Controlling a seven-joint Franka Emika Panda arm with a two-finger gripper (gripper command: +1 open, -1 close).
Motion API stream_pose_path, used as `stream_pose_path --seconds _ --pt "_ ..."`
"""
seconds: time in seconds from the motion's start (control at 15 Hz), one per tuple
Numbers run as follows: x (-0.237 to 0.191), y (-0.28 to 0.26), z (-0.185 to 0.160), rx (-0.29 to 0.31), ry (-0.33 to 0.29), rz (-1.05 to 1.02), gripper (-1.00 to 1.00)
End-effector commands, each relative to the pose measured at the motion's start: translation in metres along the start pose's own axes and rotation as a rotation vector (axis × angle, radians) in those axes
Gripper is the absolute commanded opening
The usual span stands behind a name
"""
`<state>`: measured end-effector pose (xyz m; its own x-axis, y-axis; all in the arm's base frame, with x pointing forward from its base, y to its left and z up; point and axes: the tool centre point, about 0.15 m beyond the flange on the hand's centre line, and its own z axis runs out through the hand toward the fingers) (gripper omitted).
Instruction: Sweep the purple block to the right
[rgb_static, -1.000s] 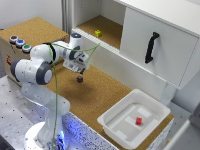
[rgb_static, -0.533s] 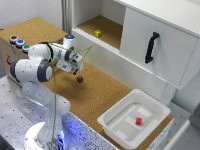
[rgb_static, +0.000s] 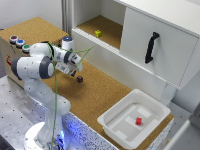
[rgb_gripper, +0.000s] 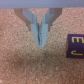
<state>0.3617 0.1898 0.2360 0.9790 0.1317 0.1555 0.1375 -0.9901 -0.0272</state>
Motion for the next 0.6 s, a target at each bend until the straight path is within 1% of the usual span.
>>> stream_pose_path --seconds 0.0,0.53 --pt "0.016 0.017 0.032 -0.016 -0.010 0.012 -1.00" --pt "0.035 0.066 0.044 -0.047 -0.018 0.074 -1.00"
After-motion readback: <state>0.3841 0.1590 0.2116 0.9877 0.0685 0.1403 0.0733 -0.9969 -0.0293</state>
